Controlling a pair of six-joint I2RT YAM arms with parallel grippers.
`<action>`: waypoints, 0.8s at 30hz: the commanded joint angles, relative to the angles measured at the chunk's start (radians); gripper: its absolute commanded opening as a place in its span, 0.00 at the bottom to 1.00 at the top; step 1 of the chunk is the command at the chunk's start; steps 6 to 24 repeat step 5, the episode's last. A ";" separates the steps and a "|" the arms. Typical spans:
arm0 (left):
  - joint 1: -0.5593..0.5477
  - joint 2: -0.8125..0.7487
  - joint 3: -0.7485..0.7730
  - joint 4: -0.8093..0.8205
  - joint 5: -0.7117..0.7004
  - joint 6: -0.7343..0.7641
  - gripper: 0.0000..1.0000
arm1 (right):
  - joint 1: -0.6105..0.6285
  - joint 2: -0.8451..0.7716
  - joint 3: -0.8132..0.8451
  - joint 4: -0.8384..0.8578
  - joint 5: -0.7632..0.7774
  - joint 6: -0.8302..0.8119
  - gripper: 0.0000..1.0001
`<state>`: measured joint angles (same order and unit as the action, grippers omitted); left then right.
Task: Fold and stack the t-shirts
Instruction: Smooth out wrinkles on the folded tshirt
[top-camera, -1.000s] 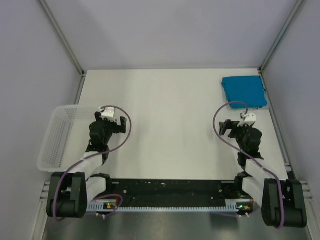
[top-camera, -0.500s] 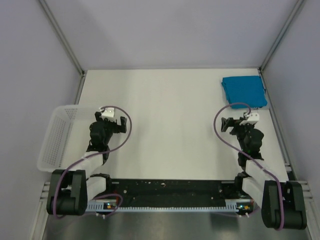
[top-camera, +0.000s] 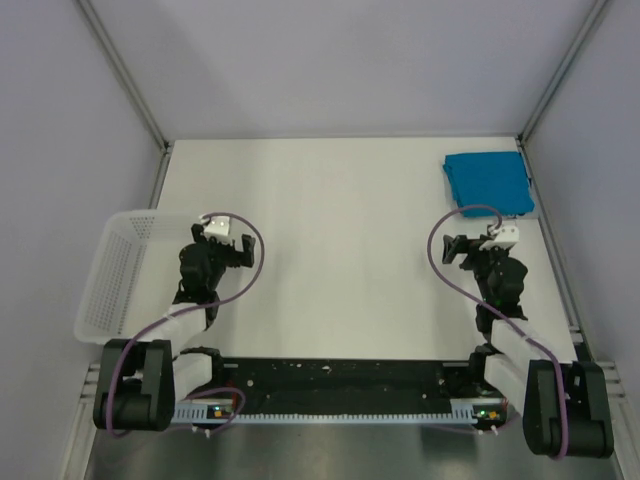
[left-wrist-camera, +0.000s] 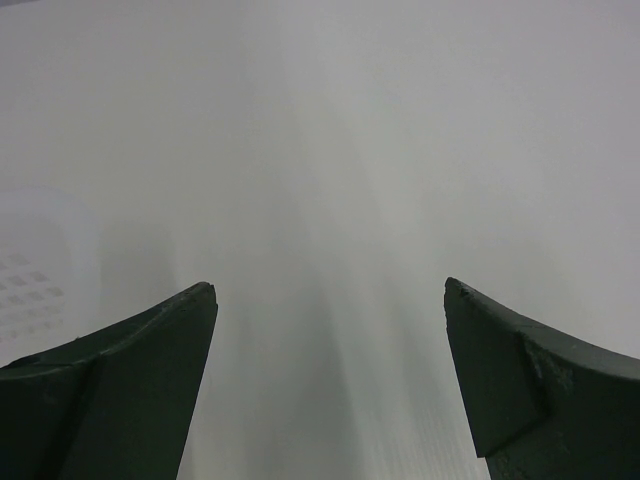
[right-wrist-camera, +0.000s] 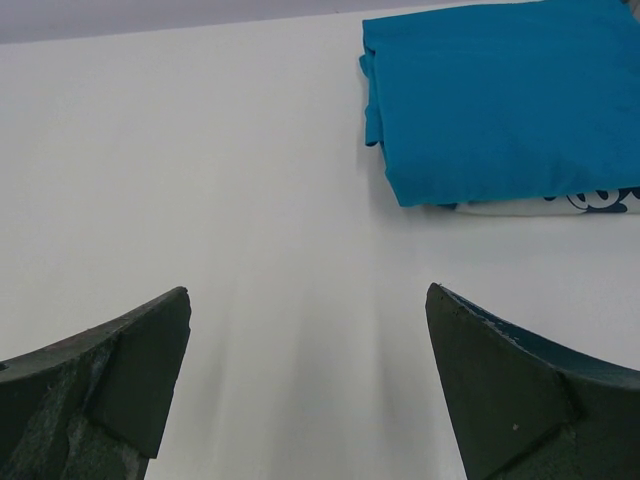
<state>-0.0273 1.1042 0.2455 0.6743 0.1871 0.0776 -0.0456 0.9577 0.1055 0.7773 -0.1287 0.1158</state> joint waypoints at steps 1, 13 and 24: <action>0.003 -0.015 -0.015 0.061 0.023 0.004 0.99 | 0.012 0.004 -0.009 0.048 0.006 0.008 0.99; 0.004 -0.021 -0.018 0.061 0.025 0.001 0.99 | 0.012 0.006 -0.006 0.046 0.006 0.008 0.99; 0.004 -0.021 -0.018 0.061 0.025 0.001 0.99 | 0.012 0.006 -0.006 0.046 0.006 0.008 0.99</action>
